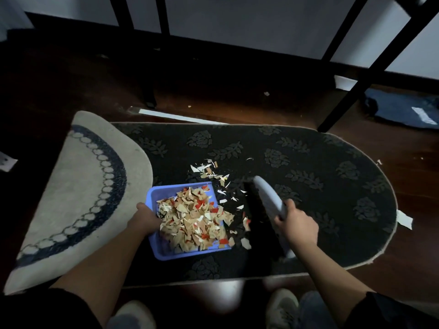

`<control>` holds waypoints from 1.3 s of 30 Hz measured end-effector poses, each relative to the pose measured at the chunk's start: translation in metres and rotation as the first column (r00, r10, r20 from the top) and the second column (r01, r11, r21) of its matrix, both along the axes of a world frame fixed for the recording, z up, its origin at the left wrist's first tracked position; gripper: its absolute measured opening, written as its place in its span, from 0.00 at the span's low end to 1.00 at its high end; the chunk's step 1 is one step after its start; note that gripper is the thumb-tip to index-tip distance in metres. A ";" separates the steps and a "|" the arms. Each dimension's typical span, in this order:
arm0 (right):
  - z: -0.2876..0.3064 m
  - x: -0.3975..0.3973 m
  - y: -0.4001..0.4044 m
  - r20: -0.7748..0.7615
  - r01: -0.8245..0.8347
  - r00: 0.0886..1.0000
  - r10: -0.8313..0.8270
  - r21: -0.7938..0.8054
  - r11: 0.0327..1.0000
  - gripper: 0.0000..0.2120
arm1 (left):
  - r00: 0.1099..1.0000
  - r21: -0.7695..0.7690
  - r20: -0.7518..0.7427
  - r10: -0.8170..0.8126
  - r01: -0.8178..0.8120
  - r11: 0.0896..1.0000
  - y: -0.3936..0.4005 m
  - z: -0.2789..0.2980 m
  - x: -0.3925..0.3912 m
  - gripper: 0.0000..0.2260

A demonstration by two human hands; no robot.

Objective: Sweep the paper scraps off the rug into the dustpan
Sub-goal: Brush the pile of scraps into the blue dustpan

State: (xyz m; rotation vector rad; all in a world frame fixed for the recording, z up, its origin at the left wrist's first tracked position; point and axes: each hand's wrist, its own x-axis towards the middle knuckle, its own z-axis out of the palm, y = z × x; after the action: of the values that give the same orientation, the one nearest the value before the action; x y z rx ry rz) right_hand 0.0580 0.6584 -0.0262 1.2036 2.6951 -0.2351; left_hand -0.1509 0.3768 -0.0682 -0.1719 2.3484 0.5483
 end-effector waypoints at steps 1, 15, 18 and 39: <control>-0.003 0.005 -0.003 -0.006 0.051 0.999 -0.051 -0.023 0.998 0.19 | 1.000 0.000 0.002 0.002 -0.002 1.000 -0.004 0.000 0.000 0.37; -0.006 -0.054 -0.078 -0.064 -0.009 0.998 -0.005 -0.210 0.978 0.15 | 1.000 0.030 0.000 0.017 -0.017 0.999 -0.011 -0.006 0.005 0.41; 0.002 -0.061 -0.084 -0.067 -0.109 0.993 0.099 -0.164 0.980 0.15 | 1.000 0.032 0.001 0.013 -0.013 0.999 -0.011 -0.007 0.005 0.41; -0.009 -0.066 -0.091 0.041 -0.152 0.986 0.160 -0.157 0.976 0.12 | 1.000 0.052 0.000 -0.003 0.003 0.999 -0.011 -0.005 0.012 0.37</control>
State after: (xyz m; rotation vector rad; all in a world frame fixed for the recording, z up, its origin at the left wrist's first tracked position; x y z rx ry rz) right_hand -0.0081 0.5678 -0.0357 0.9367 2.6522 -0.3744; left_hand -0.1393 0.3658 -0.0735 -0.1439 2.3309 0.6073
